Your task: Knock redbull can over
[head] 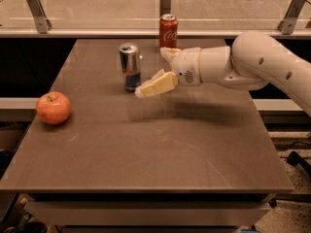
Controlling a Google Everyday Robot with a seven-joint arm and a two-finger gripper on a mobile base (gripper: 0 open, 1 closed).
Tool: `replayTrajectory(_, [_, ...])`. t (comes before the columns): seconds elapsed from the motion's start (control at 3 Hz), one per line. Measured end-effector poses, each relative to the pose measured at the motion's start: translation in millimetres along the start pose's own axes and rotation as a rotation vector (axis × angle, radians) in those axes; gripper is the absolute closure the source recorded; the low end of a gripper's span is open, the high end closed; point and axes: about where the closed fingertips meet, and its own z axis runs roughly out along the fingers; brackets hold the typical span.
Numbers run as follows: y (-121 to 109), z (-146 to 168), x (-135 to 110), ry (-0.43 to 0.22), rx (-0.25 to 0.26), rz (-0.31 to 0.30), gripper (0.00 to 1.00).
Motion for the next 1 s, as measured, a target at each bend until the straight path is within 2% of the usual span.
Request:
replayTrajectory(0.67, [-2,33,-14,-0.061,-0.016,-0.018,0.00])
replayTrajectory(1.0, [-1,50,-21,-0.080,-0.040,-0.024,0.00])
